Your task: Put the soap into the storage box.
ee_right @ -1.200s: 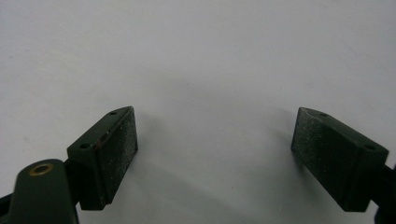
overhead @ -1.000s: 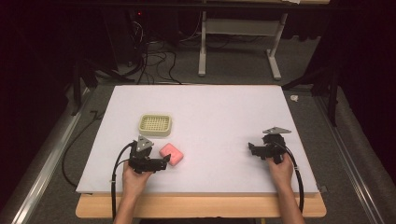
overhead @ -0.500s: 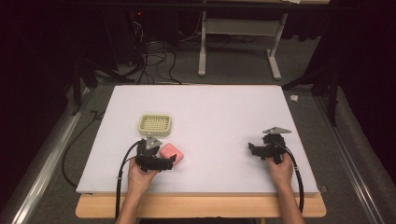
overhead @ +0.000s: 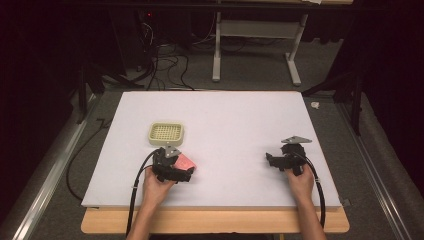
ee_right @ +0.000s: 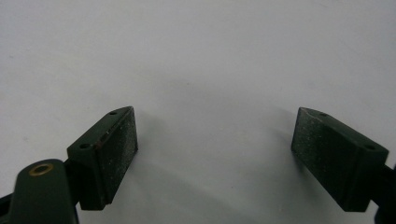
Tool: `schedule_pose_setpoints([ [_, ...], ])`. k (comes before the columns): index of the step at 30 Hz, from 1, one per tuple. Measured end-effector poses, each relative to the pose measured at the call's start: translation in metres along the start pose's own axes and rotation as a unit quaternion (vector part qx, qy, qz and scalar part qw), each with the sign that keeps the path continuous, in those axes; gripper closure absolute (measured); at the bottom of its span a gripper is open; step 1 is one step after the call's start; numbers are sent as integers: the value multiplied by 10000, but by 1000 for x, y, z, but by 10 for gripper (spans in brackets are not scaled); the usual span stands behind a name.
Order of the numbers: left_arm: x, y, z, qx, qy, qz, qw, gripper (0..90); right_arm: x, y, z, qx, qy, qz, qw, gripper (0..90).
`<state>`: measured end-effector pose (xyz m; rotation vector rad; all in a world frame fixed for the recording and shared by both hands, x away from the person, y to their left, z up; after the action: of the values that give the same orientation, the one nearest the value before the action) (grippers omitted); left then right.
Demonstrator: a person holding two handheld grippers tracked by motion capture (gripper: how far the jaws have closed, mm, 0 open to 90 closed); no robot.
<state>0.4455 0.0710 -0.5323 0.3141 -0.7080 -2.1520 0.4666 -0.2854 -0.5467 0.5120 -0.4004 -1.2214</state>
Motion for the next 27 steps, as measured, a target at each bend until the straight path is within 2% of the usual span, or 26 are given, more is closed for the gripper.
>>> schedule_pose_setpoints([
  [3,2,0,-4,-44,-48,-36,10000,38,0,0,0,0,0,1,10000,151],
  [18,5,-3,-18,-220,12,-134,9997,98,0,0,0,6,1,6,10000,151],
  [27,6,-4,-15,-235,12,-206,9995,136,0,0,0,5,4,4,10000,151],
])
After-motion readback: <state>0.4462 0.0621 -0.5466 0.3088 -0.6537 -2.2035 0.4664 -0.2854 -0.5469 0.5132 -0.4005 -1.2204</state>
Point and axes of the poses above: each handheld gripper's, and its own axes: z roughly backward along the jaws, y roughly out of its top, x roughly to its right, the point moved 9 cm from there along -z, roughly forward along the jaws, and after that the axes turned 10 degrees about -x, right-handed, at the moved point
